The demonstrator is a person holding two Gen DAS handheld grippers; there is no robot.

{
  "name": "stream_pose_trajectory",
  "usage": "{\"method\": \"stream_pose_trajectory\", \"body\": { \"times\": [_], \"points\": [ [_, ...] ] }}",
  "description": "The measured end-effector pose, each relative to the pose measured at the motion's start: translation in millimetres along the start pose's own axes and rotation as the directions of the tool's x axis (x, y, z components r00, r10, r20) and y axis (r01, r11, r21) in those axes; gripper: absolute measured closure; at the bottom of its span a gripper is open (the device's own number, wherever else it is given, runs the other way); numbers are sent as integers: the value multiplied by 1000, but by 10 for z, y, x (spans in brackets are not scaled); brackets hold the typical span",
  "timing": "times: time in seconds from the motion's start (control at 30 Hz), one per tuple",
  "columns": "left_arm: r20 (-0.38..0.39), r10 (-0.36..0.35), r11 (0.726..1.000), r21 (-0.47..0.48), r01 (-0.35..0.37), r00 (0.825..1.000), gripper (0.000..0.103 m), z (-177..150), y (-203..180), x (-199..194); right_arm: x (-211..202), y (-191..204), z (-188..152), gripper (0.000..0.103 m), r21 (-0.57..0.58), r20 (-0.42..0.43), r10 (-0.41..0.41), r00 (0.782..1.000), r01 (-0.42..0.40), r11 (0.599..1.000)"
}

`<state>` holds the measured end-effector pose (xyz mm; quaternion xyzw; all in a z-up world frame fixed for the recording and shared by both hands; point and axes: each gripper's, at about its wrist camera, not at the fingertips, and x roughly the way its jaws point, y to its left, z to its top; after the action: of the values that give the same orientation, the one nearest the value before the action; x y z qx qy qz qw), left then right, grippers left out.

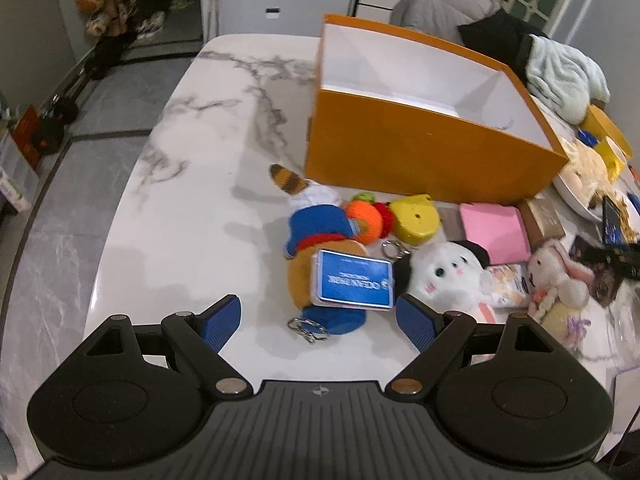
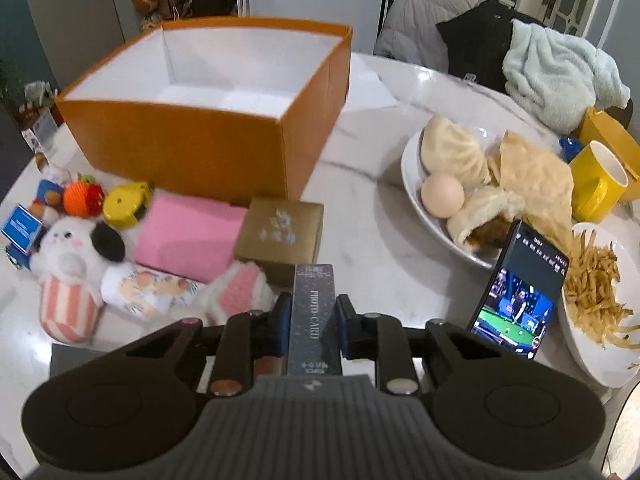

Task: Organize objects
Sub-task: 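Grasp the duck plush by its Ocean Park tag with the left gripper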

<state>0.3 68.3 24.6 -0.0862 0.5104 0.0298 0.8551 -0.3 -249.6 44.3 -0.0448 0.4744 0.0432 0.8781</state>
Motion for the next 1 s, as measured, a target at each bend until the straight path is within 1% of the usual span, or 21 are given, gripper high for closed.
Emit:
{"method": "stream_pose_trajectory", "body": {
  "times": [0.13, 0.23, 0.33, 0.4, 0.43, 0.53, 0.63, 0.67, 0.73, 0.83, 0.9, 0.97, 1.0],
  "points": [
    [-35, 17, 1000, -24, -18, 999, 3, 78, 81, 100, 99, 49, -56, 79, -25, -47, -5, 999, 3, 1000],
    [-53, 20, 1000, 2, -20, 998, 3, 144, 74, 240, 120, 63, -92, 79, -37, -58, -8, 998, 6, 999],
    [-39, 47, 998, 47, -45, 998, 3, 212, -4, 393, 120, 55, -96, 79, -37, -59, -9, 998, 7, 999],
    [-20, 46, 998, 54, -45, 999, 3, 262, -49, 468, 118, 45, -102, 79, -34, -63, -8, 998, 6, 999],
    [-22, 43, 998, 54, -42, 999, 3, 292, -76, 524, 122, 37, -104, 79, -30, -66, -6, 998, 4, 1000],
    [-56, 47, 998, 52, -44, 997, 3, 339, -151, 694, 171, 11, -139, 79, -22, -104, 0, 995, -2, 1000],
    [-112, 40, 998, 61, -33, 993, 3, 316, -231, 844, 259, 23, -202, 79, -37, -142, -15, 990, 10, 999],
    [-117, 48, 997, 71, -39, 992, 5, 299, -260, 870, 284, 32, -220, 78, -43, -146, -19, 989, 13, 999],
    [-111, 51, 994, 103, -40, 993, 14, 273, -313, 900, 300, 47, -227, 78, -49, -150, -21, 989, 14, 999],
    [-108, 54, 992, 119, -41, 993, 16, 267, -314, 928, 309, 61, -220, 78, -49, -151, -14, 988, 7, 999],
    [-115, 41, 994, 106, -28, 993, 18, 275, -269, 952, 338, 69, -225, 78, -51, -161, -17, 987, 9, 999],
    [-130, 32, 995, 97, -20, 991, 23, 280, -229, 984, 381, 80, -245, 78, -55, -179, -19, 984, 10, 998],
    [-132, 28, 995, 96, -15, 991, 23, 276, -214, 988, 403, 84, -255, 77, -56, -186, -21, 982, 11, 998]
  ]
}}
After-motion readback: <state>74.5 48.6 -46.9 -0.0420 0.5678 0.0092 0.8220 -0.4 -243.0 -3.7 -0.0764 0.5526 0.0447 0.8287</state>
